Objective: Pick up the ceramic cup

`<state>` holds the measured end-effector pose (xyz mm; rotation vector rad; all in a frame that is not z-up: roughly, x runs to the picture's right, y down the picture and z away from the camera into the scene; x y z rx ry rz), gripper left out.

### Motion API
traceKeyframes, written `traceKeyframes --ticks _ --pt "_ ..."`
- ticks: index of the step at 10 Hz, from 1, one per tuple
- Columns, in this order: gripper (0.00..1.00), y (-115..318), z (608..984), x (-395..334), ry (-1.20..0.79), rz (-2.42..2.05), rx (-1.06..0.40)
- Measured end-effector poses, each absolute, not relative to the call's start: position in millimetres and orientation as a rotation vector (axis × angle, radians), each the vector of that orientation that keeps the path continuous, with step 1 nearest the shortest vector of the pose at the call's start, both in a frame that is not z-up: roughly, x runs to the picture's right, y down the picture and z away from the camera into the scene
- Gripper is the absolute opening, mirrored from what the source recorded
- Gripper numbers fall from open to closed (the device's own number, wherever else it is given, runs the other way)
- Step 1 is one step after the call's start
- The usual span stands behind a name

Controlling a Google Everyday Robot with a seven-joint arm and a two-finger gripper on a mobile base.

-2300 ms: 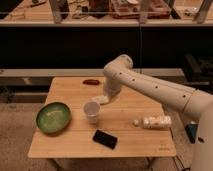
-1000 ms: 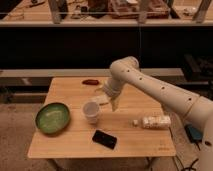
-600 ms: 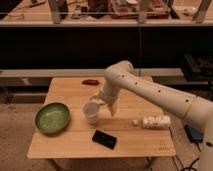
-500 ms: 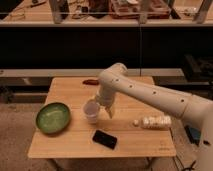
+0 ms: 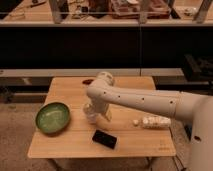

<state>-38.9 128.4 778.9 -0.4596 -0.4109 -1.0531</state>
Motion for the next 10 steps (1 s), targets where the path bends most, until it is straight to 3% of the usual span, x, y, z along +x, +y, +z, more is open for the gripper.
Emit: traceKeyframes --ticks 3,8,10 --pt "0.78 133.6 792.9 -35.2 -0.430 -1.041 -0.481" --pt "0.32 140.6 806.8 -32.9 -0.522 -1.027 -0.536" --pt "0.31 137.2 802.5 -31.2 -0.483 -1.021 -0.509"
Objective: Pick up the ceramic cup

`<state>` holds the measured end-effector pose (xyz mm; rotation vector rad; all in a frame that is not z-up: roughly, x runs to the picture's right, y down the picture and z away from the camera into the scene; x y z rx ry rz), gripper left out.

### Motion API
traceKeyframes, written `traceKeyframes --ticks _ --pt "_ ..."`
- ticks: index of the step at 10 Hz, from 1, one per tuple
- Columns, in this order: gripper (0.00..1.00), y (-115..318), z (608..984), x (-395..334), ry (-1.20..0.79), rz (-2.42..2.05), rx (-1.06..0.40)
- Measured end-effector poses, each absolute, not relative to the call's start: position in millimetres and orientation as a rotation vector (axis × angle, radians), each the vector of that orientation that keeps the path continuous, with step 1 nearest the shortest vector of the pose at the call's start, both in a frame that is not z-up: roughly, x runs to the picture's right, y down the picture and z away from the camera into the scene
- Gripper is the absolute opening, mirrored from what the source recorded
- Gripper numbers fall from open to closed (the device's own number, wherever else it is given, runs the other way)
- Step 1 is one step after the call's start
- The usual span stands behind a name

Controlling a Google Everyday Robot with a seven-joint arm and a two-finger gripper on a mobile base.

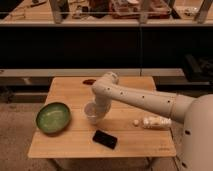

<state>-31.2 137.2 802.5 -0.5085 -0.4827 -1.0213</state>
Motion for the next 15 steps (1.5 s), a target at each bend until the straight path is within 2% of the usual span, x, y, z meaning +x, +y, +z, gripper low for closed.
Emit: traceKeyframes --ticks 2,6,8,10,15 --pt "0.31 135.9 798.7 -33.0 -0.480 -1.022 -0.509" --pt "0.31 111.2 755.6 -27.7 -0.466 -1.023 -0.484" --pt "0.31 97.0 750.9 -21.7 -0.476 -1.031 -0.476" --pt "0.31 100.8 749.8 -24.0 -0.474 -1.018 -0.438" --pt "0.31 83.0 729.0 -0.5 -0.464 -1.021 -0.446"
